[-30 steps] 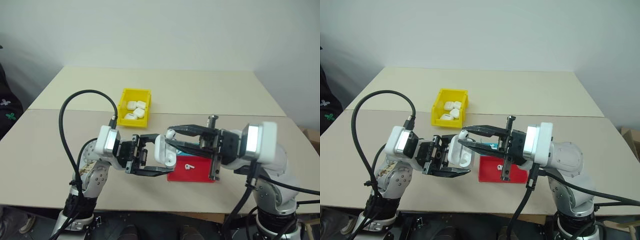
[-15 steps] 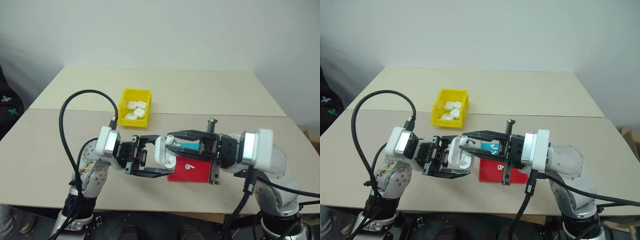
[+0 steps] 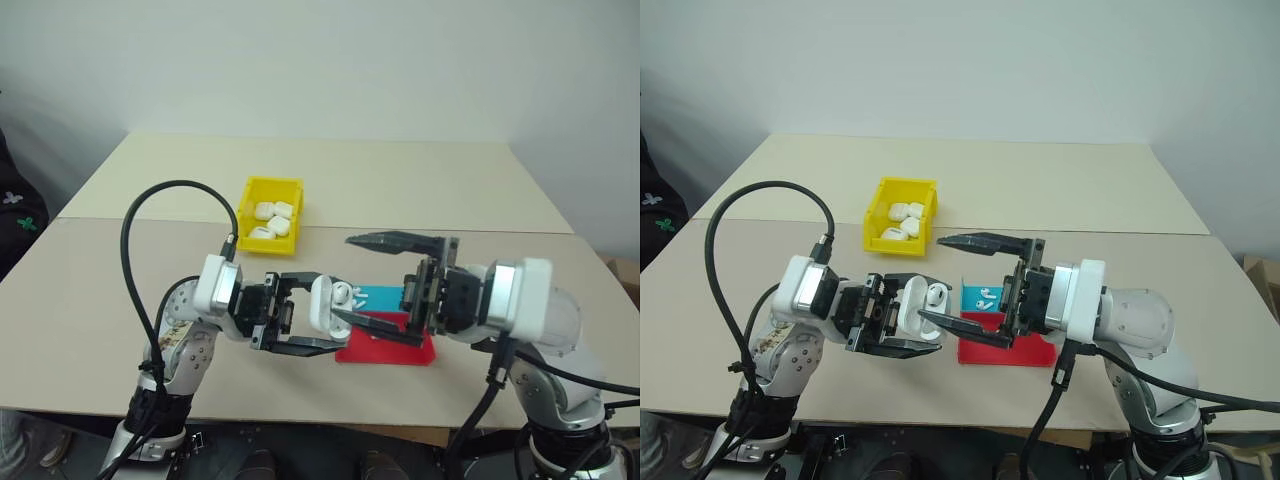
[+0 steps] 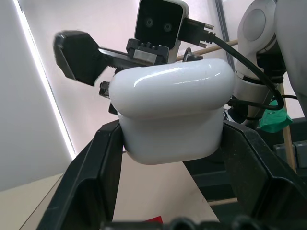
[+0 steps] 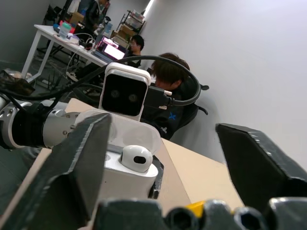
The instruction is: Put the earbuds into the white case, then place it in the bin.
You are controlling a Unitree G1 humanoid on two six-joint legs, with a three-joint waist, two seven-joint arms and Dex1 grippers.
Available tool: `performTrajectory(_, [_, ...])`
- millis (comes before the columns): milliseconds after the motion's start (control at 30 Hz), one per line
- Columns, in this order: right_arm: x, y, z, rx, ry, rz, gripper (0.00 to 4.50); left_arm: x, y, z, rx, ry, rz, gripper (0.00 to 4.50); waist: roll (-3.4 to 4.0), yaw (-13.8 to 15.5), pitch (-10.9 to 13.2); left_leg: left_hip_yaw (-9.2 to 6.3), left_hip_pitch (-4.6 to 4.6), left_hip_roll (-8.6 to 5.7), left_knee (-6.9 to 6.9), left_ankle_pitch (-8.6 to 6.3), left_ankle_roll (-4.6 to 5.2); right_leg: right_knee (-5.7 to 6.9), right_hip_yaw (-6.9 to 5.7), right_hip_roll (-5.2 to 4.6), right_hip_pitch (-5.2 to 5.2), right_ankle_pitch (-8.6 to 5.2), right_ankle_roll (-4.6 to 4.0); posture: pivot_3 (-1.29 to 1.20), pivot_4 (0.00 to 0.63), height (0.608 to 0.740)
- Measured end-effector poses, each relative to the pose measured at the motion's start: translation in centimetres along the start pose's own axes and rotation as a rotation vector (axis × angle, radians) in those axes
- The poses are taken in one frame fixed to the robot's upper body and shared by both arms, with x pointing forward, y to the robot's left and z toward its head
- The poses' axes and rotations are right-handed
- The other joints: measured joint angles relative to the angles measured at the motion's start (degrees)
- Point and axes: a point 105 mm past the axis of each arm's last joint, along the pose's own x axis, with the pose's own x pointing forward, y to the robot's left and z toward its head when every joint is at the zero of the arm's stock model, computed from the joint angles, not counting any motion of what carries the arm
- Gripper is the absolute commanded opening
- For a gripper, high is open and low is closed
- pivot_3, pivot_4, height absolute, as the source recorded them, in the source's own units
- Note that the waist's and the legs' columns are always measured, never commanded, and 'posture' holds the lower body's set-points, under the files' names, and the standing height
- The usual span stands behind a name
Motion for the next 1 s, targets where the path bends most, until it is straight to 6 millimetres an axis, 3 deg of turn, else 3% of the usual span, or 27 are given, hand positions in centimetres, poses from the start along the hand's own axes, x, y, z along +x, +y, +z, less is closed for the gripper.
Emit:
performTrajectory(100, [-0.1, 0.1, 0.0, 0.017, 0.003, 0.014, 4.39, -0.2, 0.0, -0.1, -0.003, 0.008, 0.003, 2.82, 0.00, 0.0, 0.0, 0.00, 0.00, 0.00, 0.00, 0.00, 0.00, 0.00, 0.00, 0.00, 0.00, 0.00, 0.00, 0.00, 0.150, 0.740])
performTrajectory(233, [-1.2, -1.1, -0.3, 0.095, 0.104, 0.044, 4.39, -2.6, -0.8, -0.6, -0.031, 0.100, 0.015, 2.82, 0.00, -0.4, 0.0, 0.03, 0.06, 0.01, -0.01, 0.00, 0.00, 0.02, 0.04, 0.00, 0.01, 0.00, -0.01, 0.00, 0.150, 0.740])
performTrajectory(367, [-2.7, -4.2, -1.9, 0.129, 0.416, 0.068, 4.39, -5.9, -3.1, -1.5, -0.132, 0.226, 0.006, 2.82, 0.02, -0.7, 0.0, 0.07, 0.10, 0.05, -0.04, 0.00, 0.01, 0.01, 0.04, 0.00, -0.02, 0.00, -0.07, 0.00, 0.150, 0.740])
performTrajectory(500, [-3.5, -5.4, -4.6, 0.138, 0.686, 0.140, 4.39, -7.7, -4.8, -1.8, -0.188, 0.296, 0.004, 2.82, 0.03, -0.6, 0.0, 0.15, 0.06, 0.06, -0.06, -0.01, 0.01, -0.01, 0.08, -0.03, -0.11, -0.02, -0.09, 0.00, 0.150, 0.740])
performTrajectory(633, [-4.2, -5.9, -7.9, 0.104, 0.948, 0.267, 4.39, -8.1, -5.6, -2.2, -0.176, 0.325, 0.003, 2.82, 0.06, -0.7, 0.0, 0.23, 0.03, 0.09, -0.06, -0.01, 0.01, 0.01, 0.12, -0.02, -0.20, -0.02, -0.10, 0.00, 0.150, 0.740])
performTrajectory(833, [-3.0, -6.1, -11.4, 0.130, 1.132, 0.438, 4.39, -7.4, -5.6, -2.8, -0.163, 0.298, 0.025, 2.82, 0.11, -0.8, 0.1, 0.30, -0.04, 0.10, -0.05, -0.01, 0.01, 0.05, 0.15, -0.01, -0.30, -0.02, -0.10, 0.00, 0.150, 0.740])
performTrajectory(1000, [-2.7, -5.8, -14.8, 0.185, 1.251, 0.483, 4.39, -7.2, -5.6, -3.0, -0.152, 0.299, 0.039, 2.82, 0.11, -0.6, 0.1, 0.30, -0.09, 0.09, -0.04, -0.01, 0.02, 0.07, 0.15, -0.02, -0.35, -0.01, -0.10, 0.00, 0.150, 0.740])
